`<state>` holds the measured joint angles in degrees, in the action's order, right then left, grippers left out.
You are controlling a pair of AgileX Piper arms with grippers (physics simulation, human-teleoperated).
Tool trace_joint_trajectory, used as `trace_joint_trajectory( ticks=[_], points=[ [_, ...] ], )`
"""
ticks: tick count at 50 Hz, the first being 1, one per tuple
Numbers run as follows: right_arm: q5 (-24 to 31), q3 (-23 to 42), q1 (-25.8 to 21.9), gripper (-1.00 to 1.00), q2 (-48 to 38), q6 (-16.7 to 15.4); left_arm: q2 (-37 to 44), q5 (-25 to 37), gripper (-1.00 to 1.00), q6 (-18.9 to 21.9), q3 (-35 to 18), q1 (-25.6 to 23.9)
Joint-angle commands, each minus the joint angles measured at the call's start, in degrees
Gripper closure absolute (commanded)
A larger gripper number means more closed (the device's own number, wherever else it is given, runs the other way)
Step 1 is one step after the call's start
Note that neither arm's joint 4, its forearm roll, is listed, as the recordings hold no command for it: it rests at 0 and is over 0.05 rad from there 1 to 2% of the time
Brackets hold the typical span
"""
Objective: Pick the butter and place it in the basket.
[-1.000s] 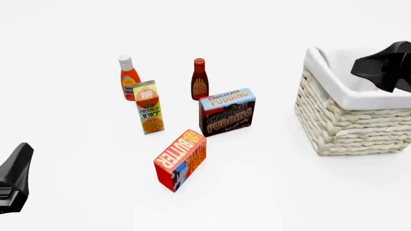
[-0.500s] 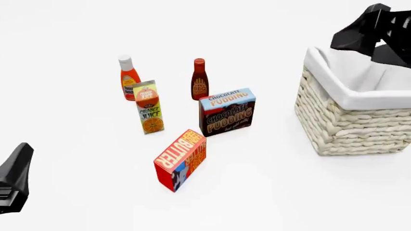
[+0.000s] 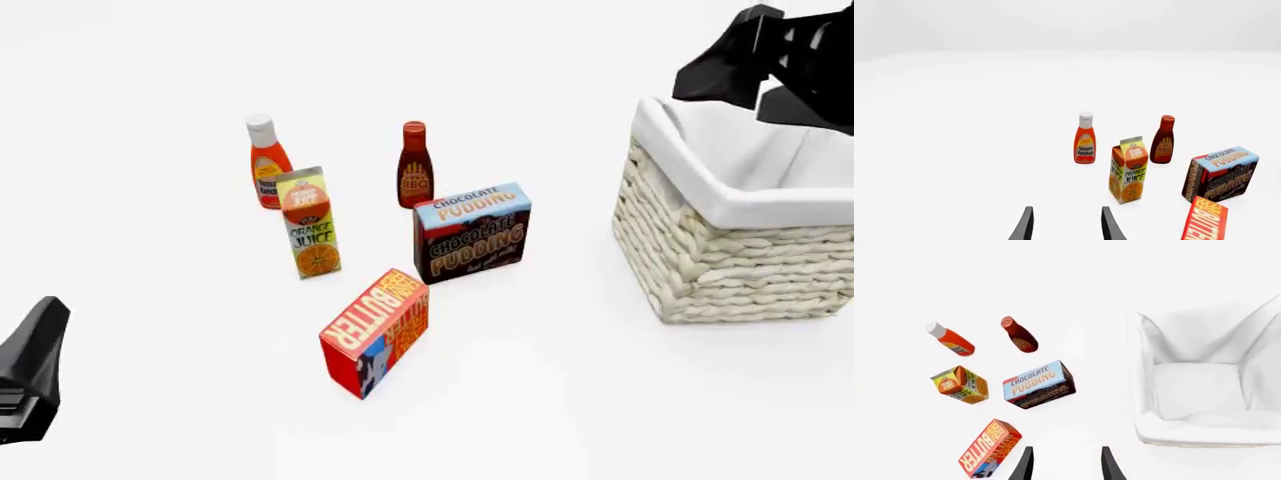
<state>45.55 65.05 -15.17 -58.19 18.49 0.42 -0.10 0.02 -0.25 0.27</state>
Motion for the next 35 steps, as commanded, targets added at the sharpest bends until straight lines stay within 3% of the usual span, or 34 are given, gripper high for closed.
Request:
trace_joint_trajectory(
  ticks=[1,19,35],
  points=[
    [-0.71,0.47,-1.7,-1.0,-3.08,2.18,0.01,0.0,-1.0,0.0,0.0,-0.01],
    [-3.29,1.92,-5.95,-1.0,-7.58,3.51,0.01,0.0,-1.0,0.0,0.0,-0.01],
    [-5.08,0.88,-7.26,-1.0,-9.39,9.19,0.0,0.0,-1.0,-0.01,0.0,0.0]
  ],
)
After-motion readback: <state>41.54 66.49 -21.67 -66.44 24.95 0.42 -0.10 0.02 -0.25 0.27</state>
